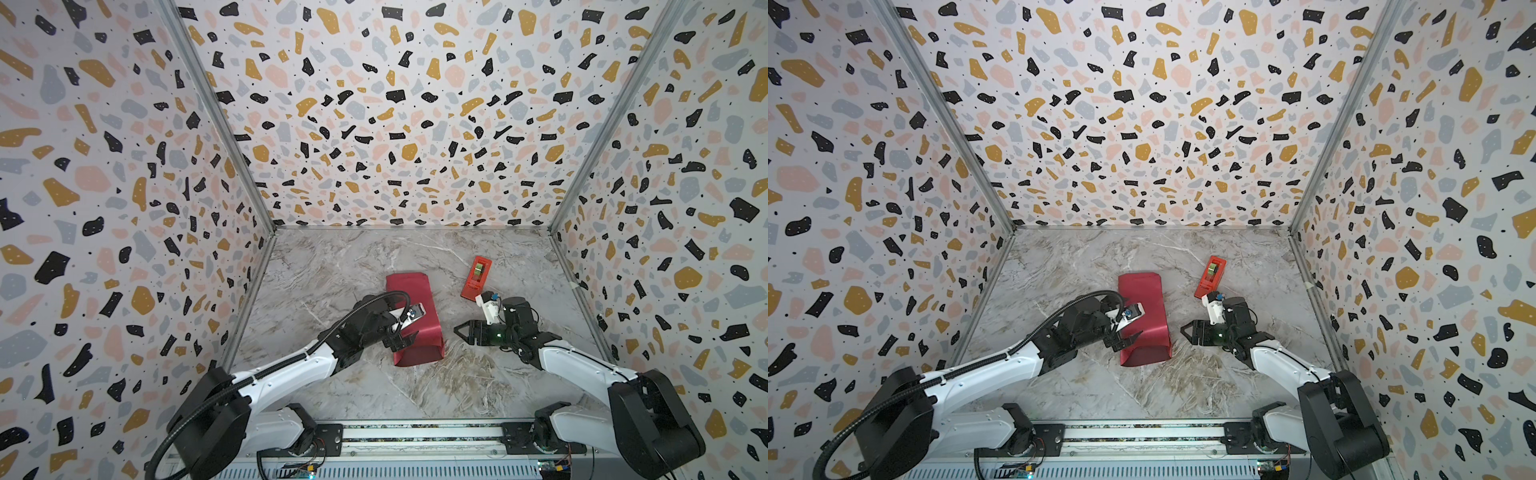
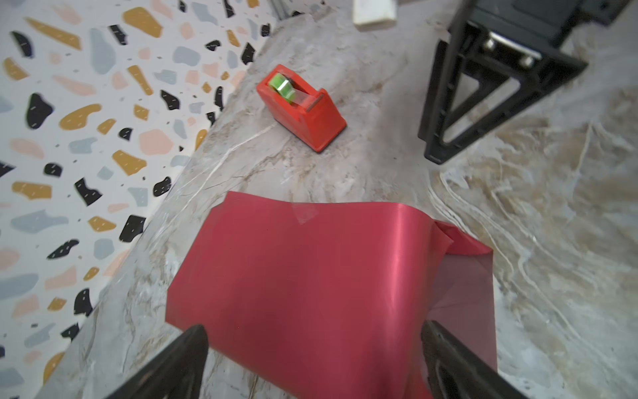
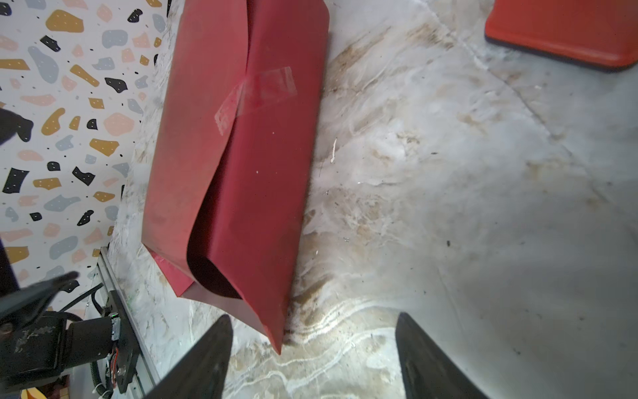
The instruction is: Wrap the gift box in paper
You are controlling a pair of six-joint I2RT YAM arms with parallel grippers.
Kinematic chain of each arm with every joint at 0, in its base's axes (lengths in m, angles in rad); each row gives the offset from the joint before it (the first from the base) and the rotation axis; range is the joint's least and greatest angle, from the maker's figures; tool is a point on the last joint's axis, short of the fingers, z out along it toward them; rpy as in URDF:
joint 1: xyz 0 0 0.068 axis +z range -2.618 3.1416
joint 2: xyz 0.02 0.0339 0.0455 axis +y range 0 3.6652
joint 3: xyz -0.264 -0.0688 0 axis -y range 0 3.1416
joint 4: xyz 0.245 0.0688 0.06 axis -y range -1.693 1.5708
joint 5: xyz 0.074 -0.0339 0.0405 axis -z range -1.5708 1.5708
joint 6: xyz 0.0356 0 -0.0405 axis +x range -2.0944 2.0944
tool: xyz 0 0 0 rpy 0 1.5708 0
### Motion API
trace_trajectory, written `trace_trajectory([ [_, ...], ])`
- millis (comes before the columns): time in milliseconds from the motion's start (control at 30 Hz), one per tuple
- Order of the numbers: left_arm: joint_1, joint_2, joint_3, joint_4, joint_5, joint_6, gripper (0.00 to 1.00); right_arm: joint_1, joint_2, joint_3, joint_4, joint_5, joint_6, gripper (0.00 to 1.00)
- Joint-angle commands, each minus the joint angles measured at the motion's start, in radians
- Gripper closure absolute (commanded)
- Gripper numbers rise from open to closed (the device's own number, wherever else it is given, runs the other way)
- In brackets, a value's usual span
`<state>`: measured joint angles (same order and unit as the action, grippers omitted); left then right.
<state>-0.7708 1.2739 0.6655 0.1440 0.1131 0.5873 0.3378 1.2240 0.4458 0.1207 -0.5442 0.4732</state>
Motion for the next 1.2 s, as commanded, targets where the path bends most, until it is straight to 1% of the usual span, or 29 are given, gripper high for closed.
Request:
trace_trajectory([
  [0,-0.023,0.070,0.056,-0.060,0.003,0.185,0.04,-0.014,-0.004,-0.015,0.020,-0.039,-0.008,0.25],
  [167,-0.028,0.147,0.098,-0.077,-0.036,0.224,0.09,-0.016,0.002,-0.033,0.040,-0.046,0.008,0.25],
  [300,-0.032,0.199,0.121,-0.085,-0.072,0.238,0.15,-0.014,0.019,-0.041,0.064,-0.061,0.025,0.25],
  [400,-0.042,0.223,0.128,-0.075,-0.107,0.236,0.19,-0.007,0.031,-0.045,0.087,-0.071,0.039,0.25],
  [567,-0.065,0.254,0.141,-0.087,-0.153,0.230,0.24,0.014,0.057,-0.038,0.091,-0.056,0.040,0.25],
  [833,-0.106,0.289,0.125,-0.105,-0.252,0.208,0.28,0.071,0.107,-0.030,0.133,-0.038,0.054,0.26],
  [933,-0.118,0.300,0.118,-0.109,-0.281,0.208,0.29,0.081,0.123,-0.029,0.150,0.004,0.061,0.32],
  [1167,-0.127,0.312,0.097,-0.097,-0.302,0.209,0.29,0.084,0.175,-0.021,0.226,0.027,0.094,0.55],
])
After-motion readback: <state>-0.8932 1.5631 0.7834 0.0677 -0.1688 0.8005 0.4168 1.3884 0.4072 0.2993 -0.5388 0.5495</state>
